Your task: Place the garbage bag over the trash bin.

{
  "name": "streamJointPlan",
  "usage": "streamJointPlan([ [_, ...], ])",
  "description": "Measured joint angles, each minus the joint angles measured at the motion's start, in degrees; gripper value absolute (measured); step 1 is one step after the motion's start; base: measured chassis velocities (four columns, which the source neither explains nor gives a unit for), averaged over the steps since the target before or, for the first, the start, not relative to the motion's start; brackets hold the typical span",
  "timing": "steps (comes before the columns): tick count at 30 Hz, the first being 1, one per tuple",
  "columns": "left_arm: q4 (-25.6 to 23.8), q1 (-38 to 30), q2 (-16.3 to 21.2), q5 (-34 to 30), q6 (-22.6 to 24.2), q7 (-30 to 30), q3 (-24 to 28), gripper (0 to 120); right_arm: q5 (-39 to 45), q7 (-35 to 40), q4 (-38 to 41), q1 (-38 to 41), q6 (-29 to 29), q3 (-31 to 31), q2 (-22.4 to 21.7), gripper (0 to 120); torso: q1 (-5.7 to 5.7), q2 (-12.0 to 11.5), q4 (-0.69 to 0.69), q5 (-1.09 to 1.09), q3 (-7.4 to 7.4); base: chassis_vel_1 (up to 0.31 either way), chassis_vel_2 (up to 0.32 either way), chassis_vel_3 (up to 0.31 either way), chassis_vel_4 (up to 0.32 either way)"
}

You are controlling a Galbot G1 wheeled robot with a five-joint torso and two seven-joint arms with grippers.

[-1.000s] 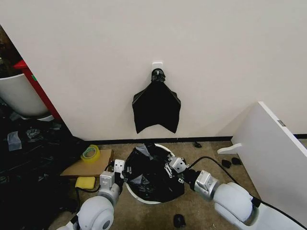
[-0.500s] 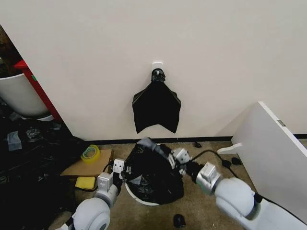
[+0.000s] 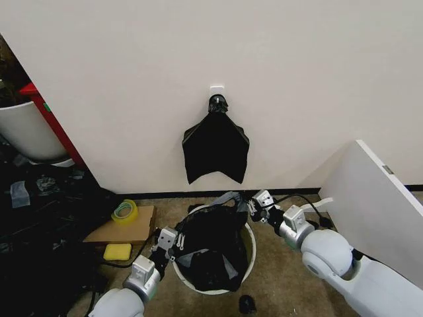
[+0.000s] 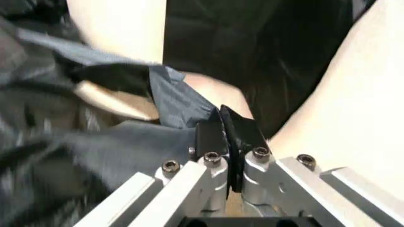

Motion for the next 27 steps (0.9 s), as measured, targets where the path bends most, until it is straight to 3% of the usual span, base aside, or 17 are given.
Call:
streamJointPlan([
  [9, 1.1, -0.6, -1.7, -3.6, -0.4, -4.1, -0.4, 2, -1.7, -2.0, -1.3, -1.4, 0.5, 0.3, -3.5, 0, 0.00, 0.0, 0.00, -0.02, 0.00, 0.000, 0.000, 0.000, 0.000],
  [15, 1.1, -0.2, -2.7, -5.1, 1.2, -5.6, -0.4, 2, 0.0, 0.3, -0.2, -1.7, 0.2, 2.2, -2.0, 1, 0.00, 0.0, 0.02, 0.00, 0.00, 0.000, 0.000, 0.000, 0.000],
  [22, 1.3, -0.3, -3.6, -8.2, 4.0, -8.4, -0.4, 2, 1.8, 5.3, 3.5, -6.2, -2.1, 7.7, -0.3, 22, 0.00, 0.0, 0.01, -0.01, 0.00, 0.000, 0.000, 0.000, 0.000],
  [24, 1.6, -1.1, -4.3, -9.5, 5.7, -10.0, 0.0, 2, 4.7, 7.5, 10.9, -12.9, -5.2, 12.2, 1.1, 34, 0.00, 0.0, -0.01, -0.01, 0.00, 0.000, 0.000, 0.000, 0.000],
  [26, 1.7, -1.2, -4.4, -9.6, 5.9, -10.1, 0.1, 2, 5.1, 7.6, 12.3, -13.9, -5.8, 12.5, 1.3, 36, 0.00, 0.0, -0.02, -0.02, -0.01, 0.000, 0.000, 0.000, 0.000],
  [27, 1.8, -1.4, -4.5, -9.7, 6.1, -10.3, 0.3, 2, 6.0, 7.7, 16.0, -16.9, -7.6, 12.6, 1.8, 43, 0.00, 0.0, -0.02, -0.02, -0.01, 0.000, 0.000, 0.000, 0.000],
])
